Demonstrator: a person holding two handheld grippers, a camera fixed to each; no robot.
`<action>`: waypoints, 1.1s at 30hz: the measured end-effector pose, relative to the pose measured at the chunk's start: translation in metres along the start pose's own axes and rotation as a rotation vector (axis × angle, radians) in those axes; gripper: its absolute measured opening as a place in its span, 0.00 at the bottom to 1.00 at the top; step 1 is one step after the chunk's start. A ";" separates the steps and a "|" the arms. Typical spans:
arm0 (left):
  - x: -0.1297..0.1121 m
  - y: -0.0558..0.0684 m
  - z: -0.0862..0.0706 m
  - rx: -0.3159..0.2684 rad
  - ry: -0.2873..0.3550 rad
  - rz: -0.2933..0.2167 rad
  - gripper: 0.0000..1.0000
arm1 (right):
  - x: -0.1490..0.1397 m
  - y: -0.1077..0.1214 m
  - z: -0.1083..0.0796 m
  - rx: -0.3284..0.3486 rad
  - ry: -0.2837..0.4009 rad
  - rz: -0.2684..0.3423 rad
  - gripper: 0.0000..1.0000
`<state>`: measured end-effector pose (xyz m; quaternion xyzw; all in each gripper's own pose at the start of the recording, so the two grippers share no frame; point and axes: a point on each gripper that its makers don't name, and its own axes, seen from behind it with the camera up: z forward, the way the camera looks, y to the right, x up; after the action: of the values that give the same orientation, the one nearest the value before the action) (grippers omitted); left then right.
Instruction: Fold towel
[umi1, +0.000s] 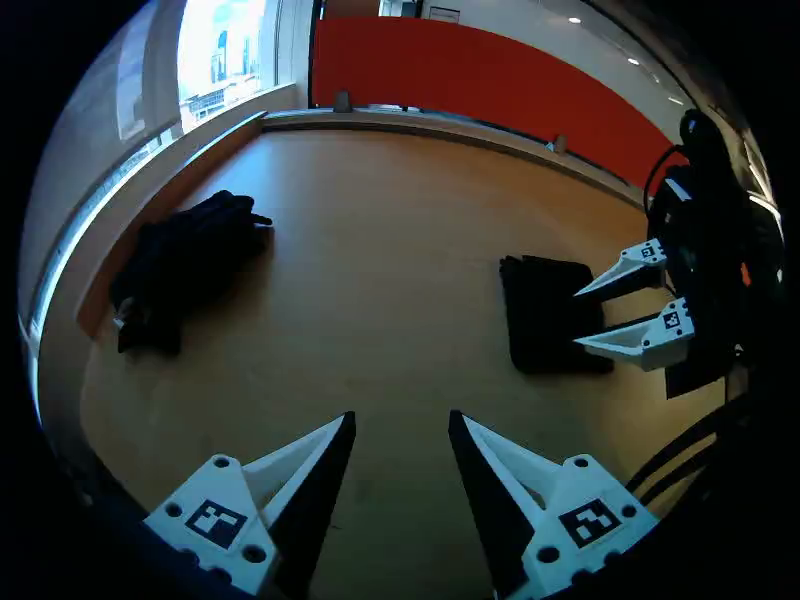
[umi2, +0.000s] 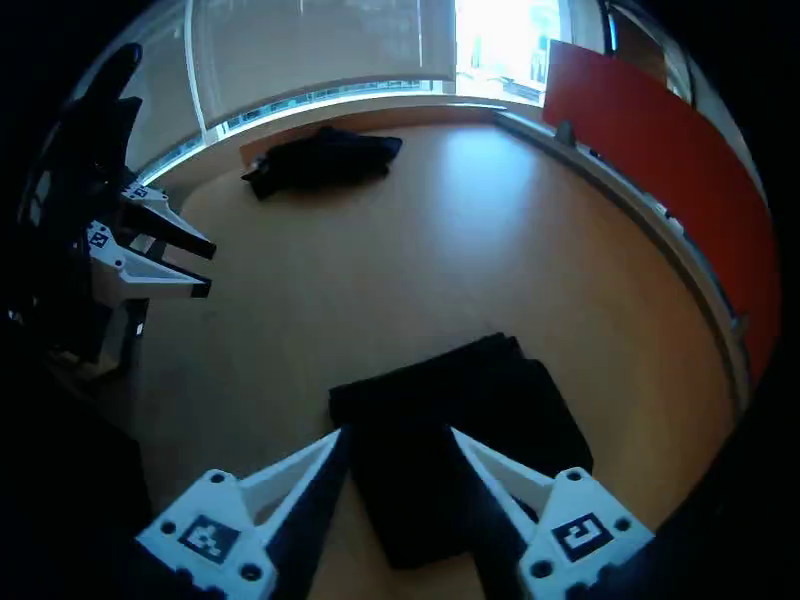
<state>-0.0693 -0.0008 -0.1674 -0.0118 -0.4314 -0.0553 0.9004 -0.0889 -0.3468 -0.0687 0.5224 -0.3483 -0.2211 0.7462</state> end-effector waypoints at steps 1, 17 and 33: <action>0.000 0.001 0.000 -0.001 0.000 0.001 0.68 | -0.001 0.001 -0.001 -0.004 0.002 0.005 0.74; 0.004 0.007 0.005 -0.004 -0.003 0.015 0.68 | -0.040 0.005 -0.023 -0.091 -0.006 0.101 0.74; 0.004 0.014 0.008 -0.012 -0.007 0.031 0.68 | -0.080 0.003 -0.034 -0.152 -0.026 0.217 0.74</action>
<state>-0.0713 0.0135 -0.1593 -0.0242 -0.4339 -0.0438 0.8996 -0.1168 -0.2689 -0.0963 0.4209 -0.3945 -0.1716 0.7986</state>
